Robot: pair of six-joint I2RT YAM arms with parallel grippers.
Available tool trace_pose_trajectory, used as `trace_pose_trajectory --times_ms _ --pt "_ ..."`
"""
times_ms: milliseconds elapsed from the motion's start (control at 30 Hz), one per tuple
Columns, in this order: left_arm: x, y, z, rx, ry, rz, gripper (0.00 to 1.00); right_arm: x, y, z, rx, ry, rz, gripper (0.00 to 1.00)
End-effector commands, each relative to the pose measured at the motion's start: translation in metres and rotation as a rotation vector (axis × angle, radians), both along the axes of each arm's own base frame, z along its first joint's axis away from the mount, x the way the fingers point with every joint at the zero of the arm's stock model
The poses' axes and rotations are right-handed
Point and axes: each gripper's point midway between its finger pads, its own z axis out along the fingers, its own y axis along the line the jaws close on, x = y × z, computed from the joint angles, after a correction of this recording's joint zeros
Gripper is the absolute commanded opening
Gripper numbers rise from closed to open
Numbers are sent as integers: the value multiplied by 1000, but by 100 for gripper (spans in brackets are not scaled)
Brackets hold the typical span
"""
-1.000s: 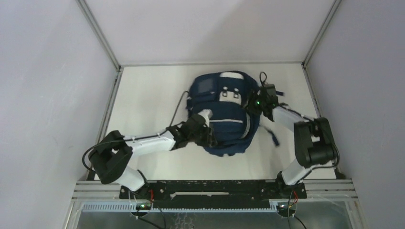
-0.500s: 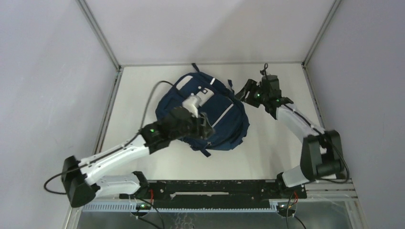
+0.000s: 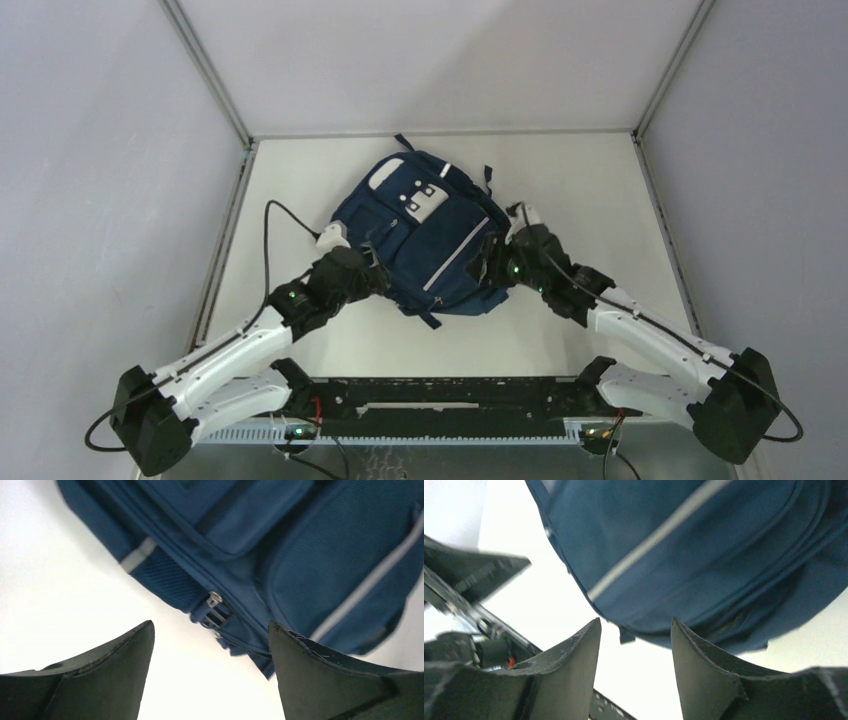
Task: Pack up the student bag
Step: Adjust the student bag at the center of the board.
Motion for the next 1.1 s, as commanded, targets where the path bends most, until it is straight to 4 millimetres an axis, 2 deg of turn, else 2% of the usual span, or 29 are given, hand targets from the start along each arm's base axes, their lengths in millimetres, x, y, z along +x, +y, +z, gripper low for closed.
trace_pose_trajectory --times_ms 0,133,200,267,367,467,600,700,833,933,1033,1067 --pt "20 31 -8 58 -3 164 87 -33 -7 -41 -86 103 -53 59" --pt "34 47 -14 73 27 196 84 -65 -3 -68 -84 152 -58 51" --pt "42 58 -13 132 14 226 83 -72 -4 -86 -82 199 -73 39" --pt "48 64 -12 176 17 232 83 -77 -4 -104 -92 240 -71 35" --pt "54 56 -13 171 32 185 82 -68 3 -116 -89 253 -57 40" --pt "55 42 -17 170 46 86 82 -38 -7 -121 -70 273 -96 48" --pt "53 35 -17 176 64 29 85 16 -35 -109 68 255 -164 51" --pt "50 21 -13 123 58 -39 86 30 -46 -94 100 229 -168 55" --pt "41 -4 -8 16 46 -160 86 11 -46 -85 61 226 -161 60" --pt "32 -11 -10 -22 67 -198 83 -5 -36 -75 53 195 -147 61" --pt "22 -10 -18 -42 93 -168 77 -27 -7 -61 74 134 -64 61" --pt "20 -2 -24 -42 105 -85 76 -33 4 -58 74 110 -33 62"
